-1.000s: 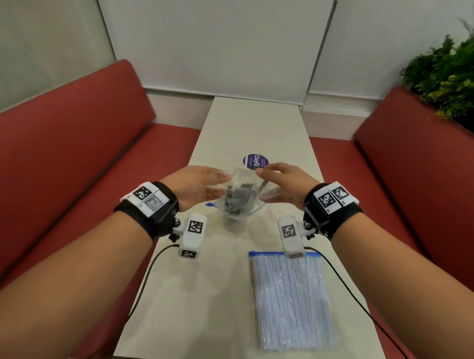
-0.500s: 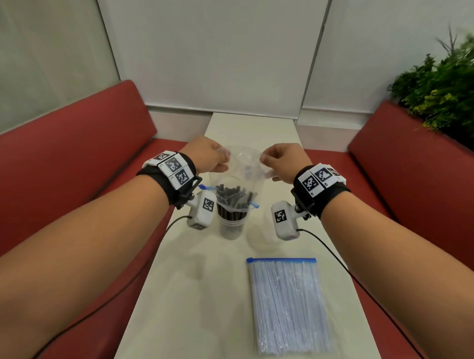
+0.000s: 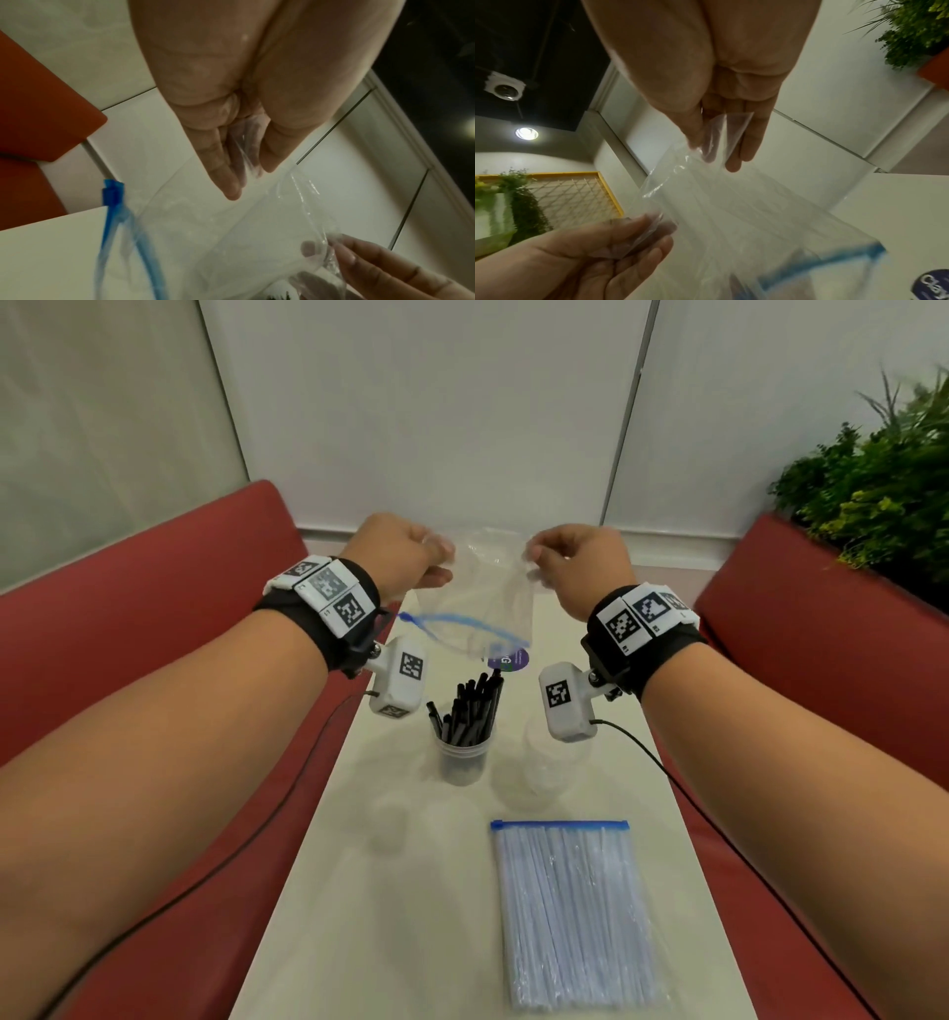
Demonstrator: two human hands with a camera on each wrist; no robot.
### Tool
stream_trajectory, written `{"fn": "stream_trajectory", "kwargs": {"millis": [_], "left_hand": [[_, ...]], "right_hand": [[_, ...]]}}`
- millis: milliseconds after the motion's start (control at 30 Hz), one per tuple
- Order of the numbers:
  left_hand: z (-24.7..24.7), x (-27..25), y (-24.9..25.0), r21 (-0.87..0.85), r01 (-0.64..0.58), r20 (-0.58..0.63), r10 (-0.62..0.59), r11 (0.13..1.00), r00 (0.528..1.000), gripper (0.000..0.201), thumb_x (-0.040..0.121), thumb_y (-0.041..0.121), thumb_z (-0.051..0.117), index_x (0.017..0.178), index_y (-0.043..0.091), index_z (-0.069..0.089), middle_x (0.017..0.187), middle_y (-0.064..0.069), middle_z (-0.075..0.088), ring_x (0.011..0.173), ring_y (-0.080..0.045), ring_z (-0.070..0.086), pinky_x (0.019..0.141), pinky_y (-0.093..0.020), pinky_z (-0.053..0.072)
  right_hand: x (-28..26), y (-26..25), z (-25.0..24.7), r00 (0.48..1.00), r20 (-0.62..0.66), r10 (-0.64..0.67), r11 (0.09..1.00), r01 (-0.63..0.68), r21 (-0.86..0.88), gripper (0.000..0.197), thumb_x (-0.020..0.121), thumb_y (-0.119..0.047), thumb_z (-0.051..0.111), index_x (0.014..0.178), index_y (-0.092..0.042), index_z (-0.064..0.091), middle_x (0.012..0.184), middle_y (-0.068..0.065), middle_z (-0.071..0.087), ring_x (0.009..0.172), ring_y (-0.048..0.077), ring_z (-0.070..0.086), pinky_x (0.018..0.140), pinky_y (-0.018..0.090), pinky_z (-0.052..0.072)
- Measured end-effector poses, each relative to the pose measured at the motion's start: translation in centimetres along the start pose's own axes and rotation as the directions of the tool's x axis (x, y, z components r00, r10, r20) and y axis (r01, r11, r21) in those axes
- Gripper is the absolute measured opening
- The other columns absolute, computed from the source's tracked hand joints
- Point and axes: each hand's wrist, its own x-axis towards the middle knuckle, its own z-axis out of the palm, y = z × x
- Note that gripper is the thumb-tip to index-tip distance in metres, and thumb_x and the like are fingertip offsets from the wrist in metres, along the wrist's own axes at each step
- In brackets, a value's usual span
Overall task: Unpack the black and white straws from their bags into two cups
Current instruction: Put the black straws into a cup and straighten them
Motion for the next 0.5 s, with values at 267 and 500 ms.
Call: {"fn": "stream_trajectory", "kwargs": {"millis": [267, 500], "left_hand": [[-4.9, -4.2, 3.3, 0.395, -0.290, -0.062, 0.340, 0.872, 0.938, 0.016, 0.090, 0.039, 0.069, 0.081, 0.026, 0.074, 0.072, 0.016, 0.073, 0.043, 0.007, 0.053, 0.057, -0.017, 0.044], [-6.4, -8.0, -3.0, 0.577, -0.128, 0.081, 0.099, 0.806, 0.992, 0.041, 0.090, 0.047, 0.066, 0.076, 0.008, 0.073, 0.067, -0.016, 0.069, 0.054, -0.022, 0.051, 0.061, -0.038, 0.048]], "right_hand": [[-2.9, -4.2, -1.9, 0.990, -0.030, -0.140, 0.977, 0.143, 0.161, 0.011, 0.093, -0.015, 0.065, 0.085, -0.020, 0.070, 0.072, -0.003, 0.072, 0.059, 0.012, 0.067, 0.069, 0.033, 0.063], [-7.5, -0.5, 1.1, 0.957, 0.289, 0.020, 0.997, -0.040, 0.063, 0.010, 0.095, -0.014, 0.061, 0.089, -0.011, 0.069, 0.067, 0.001, 0.064, 0.049, 0.015, 0.063, 0.056, 0.031, 0.057]]}}
